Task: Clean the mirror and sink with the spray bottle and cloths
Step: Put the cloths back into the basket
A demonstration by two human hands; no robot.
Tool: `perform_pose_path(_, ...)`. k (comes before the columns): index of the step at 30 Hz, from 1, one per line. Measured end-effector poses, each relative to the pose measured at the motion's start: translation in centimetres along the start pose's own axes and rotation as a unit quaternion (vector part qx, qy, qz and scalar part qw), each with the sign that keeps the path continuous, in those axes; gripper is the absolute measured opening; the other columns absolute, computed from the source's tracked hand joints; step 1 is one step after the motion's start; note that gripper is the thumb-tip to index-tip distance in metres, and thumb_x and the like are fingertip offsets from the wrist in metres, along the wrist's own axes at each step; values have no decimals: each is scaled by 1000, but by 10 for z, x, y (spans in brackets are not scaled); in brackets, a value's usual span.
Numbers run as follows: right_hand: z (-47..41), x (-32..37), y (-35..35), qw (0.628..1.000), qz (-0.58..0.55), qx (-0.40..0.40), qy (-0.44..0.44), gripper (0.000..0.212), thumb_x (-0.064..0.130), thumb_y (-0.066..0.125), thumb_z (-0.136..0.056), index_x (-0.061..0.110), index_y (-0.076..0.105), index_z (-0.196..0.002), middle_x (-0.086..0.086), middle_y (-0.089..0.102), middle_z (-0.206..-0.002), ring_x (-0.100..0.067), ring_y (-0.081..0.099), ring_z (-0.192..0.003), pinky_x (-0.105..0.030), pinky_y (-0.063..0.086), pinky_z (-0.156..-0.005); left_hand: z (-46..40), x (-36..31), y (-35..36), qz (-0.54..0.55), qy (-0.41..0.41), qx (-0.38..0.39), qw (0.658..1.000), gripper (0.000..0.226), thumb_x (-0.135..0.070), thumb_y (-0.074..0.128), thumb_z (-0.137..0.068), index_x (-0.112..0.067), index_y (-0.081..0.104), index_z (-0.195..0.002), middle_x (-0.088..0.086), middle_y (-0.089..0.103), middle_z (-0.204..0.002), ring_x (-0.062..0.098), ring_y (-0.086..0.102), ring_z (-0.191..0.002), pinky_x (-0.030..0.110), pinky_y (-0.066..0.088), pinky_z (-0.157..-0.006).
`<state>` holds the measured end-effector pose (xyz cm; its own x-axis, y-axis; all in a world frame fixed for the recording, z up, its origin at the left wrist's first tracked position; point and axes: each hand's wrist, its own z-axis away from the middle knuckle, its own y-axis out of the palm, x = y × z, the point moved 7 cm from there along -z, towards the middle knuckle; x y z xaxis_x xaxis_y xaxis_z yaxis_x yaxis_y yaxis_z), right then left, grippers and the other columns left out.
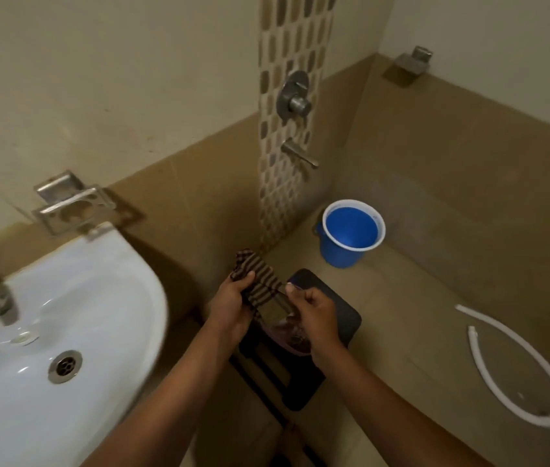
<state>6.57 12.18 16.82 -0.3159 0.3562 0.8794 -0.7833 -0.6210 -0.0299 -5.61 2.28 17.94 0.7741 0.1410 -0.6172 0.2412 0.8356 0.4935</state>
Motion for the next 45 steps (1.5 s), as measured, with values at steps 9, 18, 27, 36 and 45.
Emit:
perform_pose_path(9, -23, -51, -49, 981, -141, -3, 131, 19, 22, 73, -86, 10, 66, -99, -9, 73, -100, -26, 71, -94, -38, 60, -68, -28, 56, 16, -114, -42, 34, 992, 30, -9, 57, -89, -12, 63, -119, 10, 71, -111, 27, 65, -106, 40, 53, -84)
perform_pose_path(18, -59, -62, -82, 994, 9, -55, 94, 25, 14, 83, -74, 11, 71, -96, -6, 75, -99, -25, 70, -98, -44, 58, -87, -67, 75, -4, -359, -138, 128, 914, 29, -20, 69, -83, -3, 67, -107, 9, 70, -103, 22, 68, -93, 27, 54, -65)
perform_pose_path(27, -73, -83, -56, 988, 112, -28, 105, 38, 17, 87, -70, 16, 65, -102, -3, 68, -107, -19, 64, -101, -35, 54, -92, -93, 124, -2, -488, -206, 277, 802, 14, -11, 59, -91, -17, 69, -99, 4, 70, -105, 22, 65, -102, 38, 48, -100)
perform_pose_path(36, -70, -136, -57, 967, -55, -90, 232, 18, 18, 78, -81, 19, 69, -97, -5, 73, -101, -24, 68, -97, -37, 58, -80, -118, 155, -17, -453, -177, 245, 839, 37, -20, 65, -86, -8, 62, -121, 10, 68, -119, 24, 64, -112, 46, 47, -102)
perform_pose_path(45, -123, -158, -61, 968, 102, -144, 180, 31, 8, 70, -84, 7, 67, -115, -8, 71, -111, -21, 66, -100, -39, 53, -96, -171, 190, -21, -461, -194, 107, 859, 23, -7, 46, -97, -7, 57, -117, 4, 60, -109, 21, 57, -104, 30, 45, -91)
